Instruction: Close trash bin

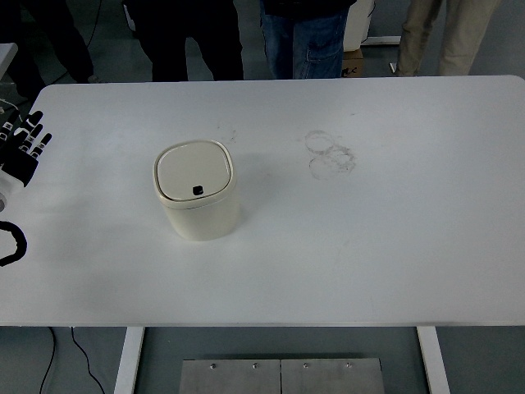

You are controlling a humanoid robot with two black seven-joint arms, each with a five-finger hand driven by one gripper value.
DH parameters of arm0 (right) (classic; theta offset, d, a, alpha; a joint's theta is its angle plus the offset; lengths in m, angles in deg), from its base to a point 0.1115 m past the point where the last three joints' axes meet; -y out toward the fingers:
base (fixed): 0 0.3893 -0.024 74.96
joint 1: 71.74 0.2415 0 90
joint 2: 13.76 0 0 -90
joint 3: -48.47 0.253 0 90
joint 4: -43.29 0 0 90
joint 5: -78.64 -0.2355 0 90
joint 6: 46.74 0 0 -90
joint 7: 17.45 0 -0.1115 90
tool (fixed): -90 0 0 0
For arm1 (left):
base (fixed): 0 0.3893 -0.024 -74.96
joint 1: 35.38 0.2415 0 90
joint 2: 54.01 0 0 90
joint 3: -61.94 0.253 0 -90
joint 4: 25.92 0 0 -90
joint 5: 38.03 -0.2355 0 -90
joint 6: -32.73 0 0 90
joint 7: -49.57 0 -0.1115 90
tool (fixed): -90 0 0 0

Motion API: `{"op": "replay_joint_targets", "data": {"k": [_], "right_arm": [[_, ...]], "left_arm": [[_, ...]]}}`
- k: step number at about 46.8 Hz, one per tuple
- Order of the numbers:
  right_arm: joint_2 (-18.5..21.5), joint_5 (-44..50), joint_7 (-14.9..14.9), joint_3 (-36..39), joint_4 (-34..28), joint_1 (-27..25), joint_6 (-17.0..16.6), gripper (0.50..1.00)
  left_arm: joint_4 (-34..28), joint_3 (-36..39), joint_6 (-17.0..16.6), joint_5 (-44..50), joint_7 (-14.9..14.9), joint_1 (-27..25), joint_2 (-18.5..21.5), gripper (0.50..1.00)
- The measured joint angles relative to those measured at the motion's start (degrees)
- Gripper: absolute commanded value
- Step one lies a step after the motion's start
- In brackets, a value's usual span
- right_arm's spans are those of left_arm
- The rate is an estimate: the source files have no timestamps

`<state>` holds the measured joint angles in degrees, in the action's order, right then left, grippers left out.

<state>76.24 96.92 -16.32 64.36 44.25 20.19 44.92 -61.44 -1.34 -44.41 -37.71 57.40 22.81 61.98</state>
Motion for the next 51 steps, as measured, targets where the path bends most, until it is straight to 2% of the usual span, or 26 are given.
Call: {"op": "replay_joint_targets", "data": {"k": [13,34,51], "right_arm": [[0.0,0.0,0.0,0.0,0.0,0.0,0.0,0.989],[0.0,0.0,0.0,-0.1,0.1,0.0,0.0,0.991],[0.0,-0.1,0.0,0.0,0.1,0.3,-0.1,0.989]], "left_arm": [[0.0,0.0,-0.1,0.1,0.0,0.9,-0.1,1.000],[0.0,0.0,-0.2,0.0,0.0,0.7,-3.0,1.000],[0.0,0.0,-0.3,0.1,0.0,0.6,-3.0,1.000]]}}
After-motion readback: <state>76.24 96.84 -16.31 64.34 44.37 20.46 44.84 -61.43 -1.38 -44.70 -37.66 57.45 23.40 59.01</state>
